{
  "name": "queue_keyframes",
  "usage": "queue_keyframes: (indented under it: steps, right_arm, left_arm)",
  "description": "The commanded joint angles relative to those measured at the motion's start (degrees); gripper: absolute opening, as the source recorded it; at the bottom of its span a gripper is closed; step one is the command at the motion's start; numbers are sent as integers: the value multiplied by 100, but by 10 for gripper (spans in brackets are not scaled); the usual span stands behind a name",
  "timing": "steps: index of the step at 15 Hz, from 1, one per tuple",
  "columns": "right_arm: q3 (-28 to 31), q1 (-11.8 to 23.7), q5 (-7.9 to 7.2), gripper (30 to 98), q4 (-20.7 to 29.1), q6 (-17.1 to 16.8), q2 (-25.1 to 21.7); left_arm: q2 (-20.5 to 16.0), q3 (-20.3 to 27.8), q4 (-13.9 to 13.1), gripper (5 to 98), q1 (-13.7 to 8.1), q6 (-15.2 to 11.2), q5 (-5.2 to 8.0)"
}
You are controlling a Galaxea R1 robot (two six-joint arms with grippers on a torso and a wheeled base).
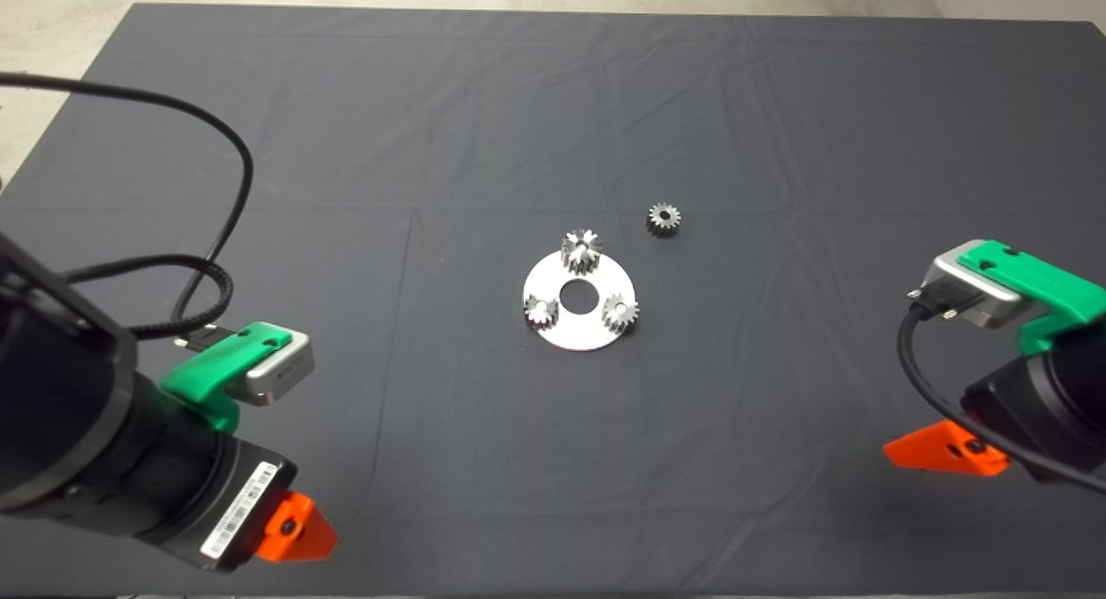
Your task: Remove an incorrectly installed larger gear and replace it with the correct smaller gear
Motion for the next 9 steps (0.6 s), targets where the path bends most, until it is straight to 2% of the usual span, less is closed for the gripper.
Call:
queue_keyframes:
  steps: [1, 2, 3, 4, 5, 7, 9]
  right_arm:
    - [4, 76, -16, 977, -313, 18, 63]
    - [-4, 67, -101, 977, -553, 18, 54]
    - [-60, 67, -272, 977, -808, 18, 54]
    - [-101, 21, -313, 977, -973, 18, 71]
    - [-162, -64, -313, 977, -1039, 18, 63]
    - [-781, -312, -331, 977, -1057, -87, 470]
    - [-1337, -403, -348, 977, -1114, -189, 1026]
  left_arm:
    - [-49, -37, -91, 977, -91, -31, 40]
    - [-107, -37, -83, 977, -91, -40, 63]
    - [-228, -37, -70, 977, -91, -87, 119]
    - [-311, -35, -54, 977, -91, -232, 232]
    - [-309, -11, -47, 977, -91, -321, 257]
    - [-274, -11, -47, 977, -91, -330, 257]
    - [-275, -11, -47, 977, -91, -282, 248]
